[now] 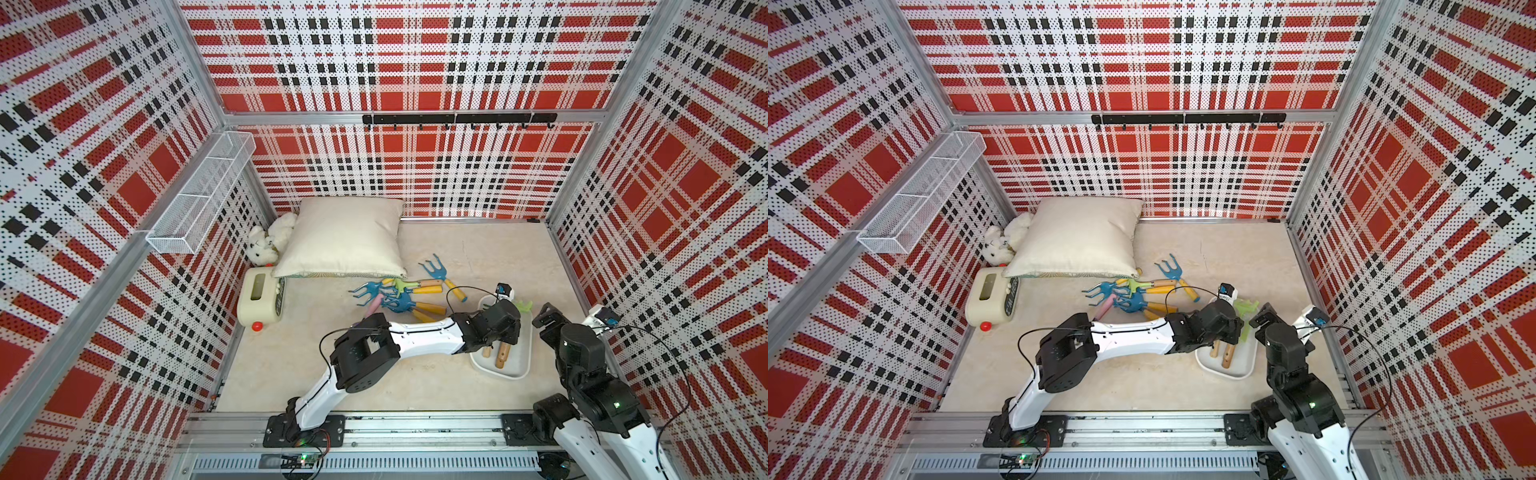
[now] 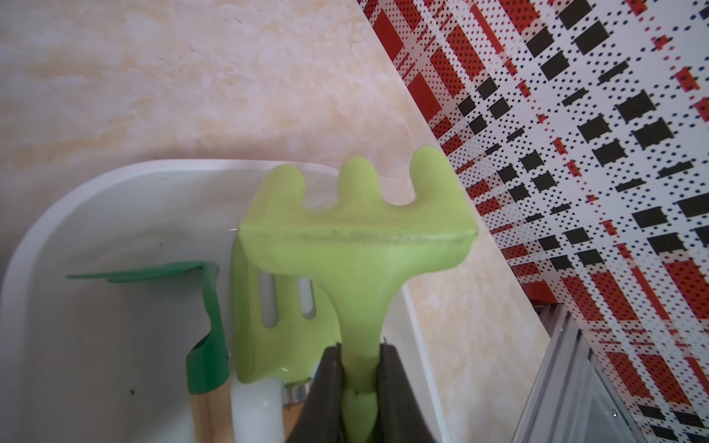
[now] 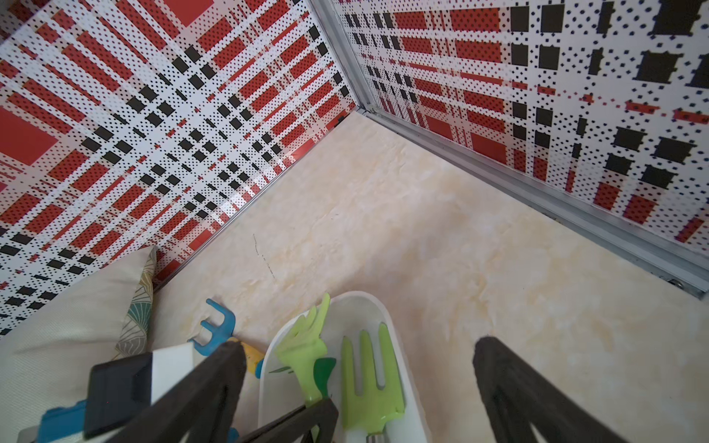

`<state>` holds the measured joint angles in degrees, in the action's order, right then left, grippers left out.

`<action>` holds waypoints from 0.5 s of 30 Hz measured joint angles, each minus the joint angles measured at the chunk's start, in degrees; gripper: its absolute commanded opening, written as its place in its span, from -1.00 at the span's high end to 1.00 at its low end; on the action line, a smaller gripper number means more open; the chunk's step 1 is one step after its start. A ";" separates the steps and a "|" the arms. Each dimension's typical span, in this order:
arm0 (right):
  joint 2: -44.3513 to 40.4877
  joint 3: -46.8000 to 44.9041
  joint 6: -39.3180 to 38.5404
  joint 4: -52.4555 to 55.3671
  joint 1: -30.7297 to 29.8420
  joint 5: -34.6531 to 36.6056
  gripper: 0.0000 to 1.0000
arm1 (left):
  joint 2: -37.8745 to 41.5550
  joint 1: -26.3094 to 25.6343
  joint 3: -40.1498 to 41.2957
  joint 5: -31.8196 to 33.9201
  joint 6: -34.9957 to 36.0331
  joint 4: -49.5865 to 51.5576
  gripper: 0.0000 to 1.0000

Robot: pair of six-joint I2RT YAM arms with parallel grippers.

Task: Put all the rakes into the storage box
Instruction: Place the rake in the storage box.

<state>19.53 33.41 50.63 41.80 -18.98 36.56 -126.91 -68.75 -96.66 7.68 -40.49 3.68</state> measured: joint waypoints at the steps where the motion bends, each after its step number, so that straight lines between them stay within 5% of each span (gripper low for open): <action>1: 0.00 0.00 0.04 0.20 0.00 0.00 -1.00 | -0.44 0.11 -0.50 -0.24 -0.07 0.26 0.70; 6: 0.04 0.00 0.02 0.44 0.00 -0.04 -1.00 | -0.59 0.33 -0.63 -1.03 -0.98 1.14 -0.06; 15: 1.03 0.00 -0.17 0.39 0.00 -0.46 -1.00 | 4.59 0.09 4.07 -0.90 -1.73 1.05 -0.39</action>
<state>20.56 33.41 50.46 42.19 -18.98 36.10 -122.32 -68.66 -92.60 6.79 -42.22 4.73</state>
